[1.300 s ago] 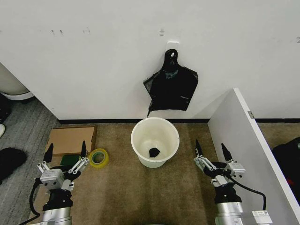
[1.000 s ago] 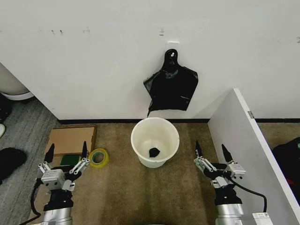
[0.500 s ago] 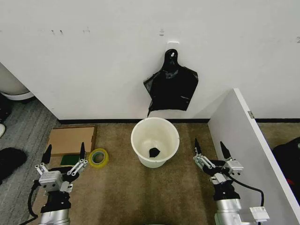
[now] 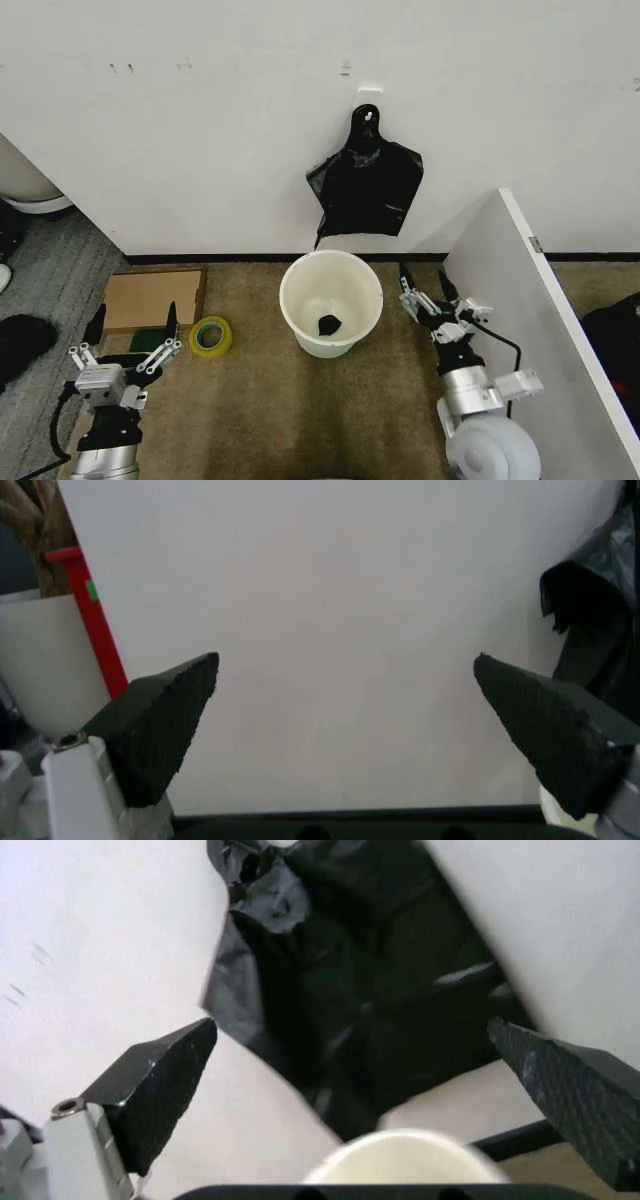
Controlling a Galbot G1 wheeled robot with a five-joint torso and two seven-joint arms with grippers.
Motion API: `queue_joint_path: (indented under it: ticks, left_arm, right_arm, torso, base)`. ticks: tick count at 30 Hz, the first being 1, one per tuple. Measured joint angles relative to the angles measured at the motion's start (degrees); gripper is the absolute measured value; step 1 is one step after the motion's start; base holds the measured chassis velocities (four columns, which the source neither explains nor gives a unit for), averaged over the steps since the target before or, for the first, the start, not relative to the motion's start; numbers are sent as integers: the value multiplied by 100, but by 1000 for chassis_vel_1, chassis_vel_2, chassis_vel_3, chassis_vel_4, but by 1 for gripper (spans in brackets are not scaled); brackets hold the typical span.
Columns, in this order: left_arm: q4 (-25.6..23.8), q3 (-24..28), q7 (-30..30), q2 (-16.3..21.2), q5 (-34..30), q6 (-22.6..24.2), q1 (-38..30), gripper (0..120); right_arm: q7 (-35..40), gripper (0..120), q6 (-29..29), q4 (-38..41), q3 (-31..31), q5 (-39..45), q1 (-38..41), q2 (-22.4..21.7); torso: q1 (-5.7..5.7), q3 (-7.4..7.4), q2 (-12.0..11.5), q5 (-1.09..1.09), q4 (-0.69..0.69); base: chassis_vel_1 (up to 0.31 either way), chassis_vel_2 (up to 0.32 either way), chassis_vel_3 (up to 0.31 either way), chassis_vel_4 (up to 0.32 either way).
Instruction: Place the garbage bag over the trash bin.
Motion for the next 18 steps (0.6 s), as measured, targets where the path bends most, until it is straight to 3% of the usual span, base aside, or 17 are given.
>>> queue_joint_path:
  ticks: [6, 18]
  left_arm:
    - [61, 0, 56, -119, -6, -94, 58, 100]
    - [257, -158, 162, -279, -2, -171, -41, 100]
  right_arm:
    - [-30, 100, -344, -544, -116, 1454, 811, 25]
    - [-784, 100, -690, -1417, -183, 3135, 2017, 425]
  torso:
    - [0, 0, 0, 0, -1]
    - [0, 0, 0, -1, -1]
  base:
    - [0, 0, 0, 0]
    - [0, 0, 0, 0]
